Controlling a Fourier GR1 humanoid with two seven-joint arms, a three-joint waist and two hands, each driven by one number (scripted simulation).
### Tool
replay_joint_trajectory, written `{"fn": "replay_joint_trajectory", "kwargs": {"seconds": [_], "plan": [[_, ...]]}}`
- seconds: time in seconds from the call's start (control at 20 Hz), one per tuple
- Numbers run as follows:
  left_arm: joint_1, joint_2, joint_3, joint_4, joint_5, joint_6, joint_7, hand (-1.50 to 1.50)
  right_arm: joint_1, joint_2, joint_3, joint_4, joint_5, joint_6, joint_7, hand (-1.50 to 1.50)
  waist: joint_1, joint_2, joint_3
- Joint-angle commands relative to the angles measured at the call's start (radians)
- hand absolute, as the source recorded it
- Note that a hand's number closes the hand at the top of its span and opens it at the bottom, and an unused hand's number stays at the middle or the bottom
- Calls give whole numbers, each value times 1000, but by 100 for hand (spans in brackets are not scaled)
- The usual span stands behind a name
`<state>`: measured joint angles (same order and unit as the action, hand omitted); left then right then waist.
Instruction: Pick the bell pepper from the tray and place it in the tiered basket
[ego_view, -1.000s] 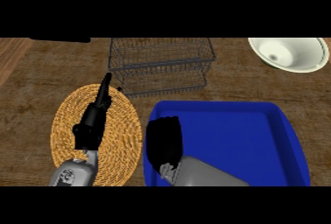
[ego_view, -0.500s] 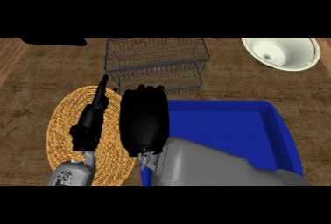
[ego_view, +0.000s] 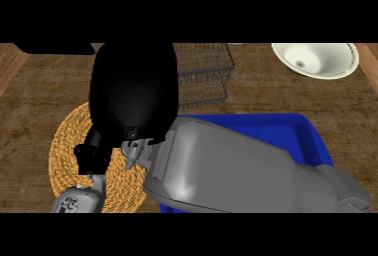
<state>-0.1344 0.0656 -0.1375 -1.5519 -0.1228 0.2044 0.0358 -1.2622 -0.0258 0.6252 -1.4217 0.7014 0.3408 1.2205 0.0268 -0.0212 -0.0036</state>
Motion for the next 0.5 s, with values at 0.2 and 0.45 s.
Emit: {"fn": "replay_joint_trajectory", "kwargs": {"seconds": [0.2,0.45], "plan": [[-9,-17,-20,-1,-18,12,18,0,-183,25,-137,109,-96,-94,266,150,10,10,0],[-1,-21,-20,3,-17,10,2,0,-252,25,-113,270,-74,-172,223,150,16,20,0]]}}
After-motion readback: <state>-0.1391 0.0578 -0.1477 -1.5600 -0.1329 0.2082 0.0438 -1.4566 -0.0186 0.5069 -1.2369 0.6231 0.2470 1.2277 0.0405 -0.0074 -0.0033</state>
